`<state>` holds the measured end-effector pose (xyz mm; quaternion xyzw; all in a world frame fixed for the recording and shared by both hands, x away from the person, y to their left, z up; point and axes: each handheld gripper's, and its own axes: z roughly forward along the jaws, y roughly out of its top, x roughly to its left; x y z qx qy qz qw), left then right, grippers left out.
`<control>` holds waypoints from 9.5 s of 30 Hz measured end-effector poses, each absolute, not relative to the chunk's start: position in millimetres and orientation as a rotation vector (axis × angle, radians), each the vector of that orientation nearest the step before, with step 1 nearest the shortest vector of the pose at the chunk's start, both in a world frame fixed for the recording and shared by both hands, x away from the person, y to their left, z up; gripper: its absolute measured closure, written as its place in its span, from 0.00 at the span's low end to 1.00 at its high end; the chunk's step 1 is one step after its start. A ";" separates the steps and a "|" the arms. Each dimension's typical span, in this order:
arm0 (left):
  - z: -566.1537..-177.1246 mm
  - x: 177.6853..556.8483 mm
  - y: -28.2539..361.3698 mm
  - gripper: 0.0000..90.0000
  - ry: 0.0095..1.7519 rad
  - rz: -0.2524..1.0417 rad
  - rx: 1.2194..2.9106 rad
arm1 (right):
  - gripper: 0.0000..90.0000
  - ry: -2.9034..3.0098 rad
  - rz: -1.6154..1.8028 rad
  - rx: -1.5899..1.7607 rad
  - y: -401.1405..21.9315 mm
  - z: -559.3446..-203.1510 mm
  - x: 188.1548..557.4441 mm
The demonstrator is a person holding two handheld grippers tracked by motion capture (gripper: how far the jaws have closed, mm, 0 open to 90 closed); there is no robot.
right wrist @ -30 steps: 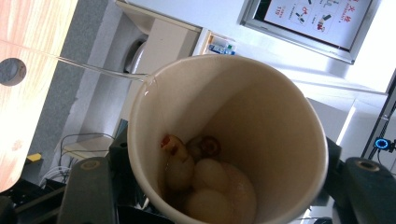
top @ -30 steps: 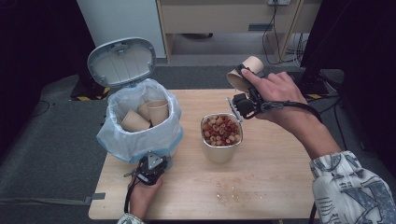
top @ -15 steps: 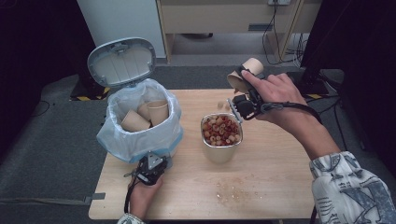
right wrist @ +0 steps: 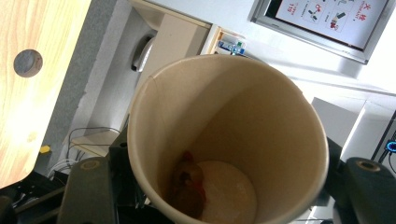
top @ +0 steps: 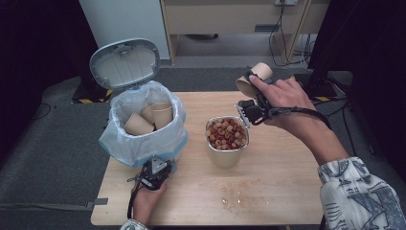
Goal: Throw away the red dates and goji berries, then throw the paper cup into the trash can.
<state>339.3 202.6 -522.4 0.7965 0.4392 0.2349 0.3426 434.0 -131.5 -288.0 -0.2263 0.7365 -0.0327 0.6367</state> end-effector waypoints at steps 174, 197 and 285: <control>-522.4 338.1 200.4 0.95 1.128 0.636 2.086 | 0.35 2.203 1.378 0.591 -175.0 -260.5 490.7; -522.5 338.1 200.6 0.95 1.129 0.635 2.084 | 0.35 2.229 1.428 0.596 -152.1 -257.7 490.4; -522.4 337.9 200.6 0.94 1.130 0.634 2.085 | 0.34 2.399 1.608 0.494 14.6 -262.3 470.5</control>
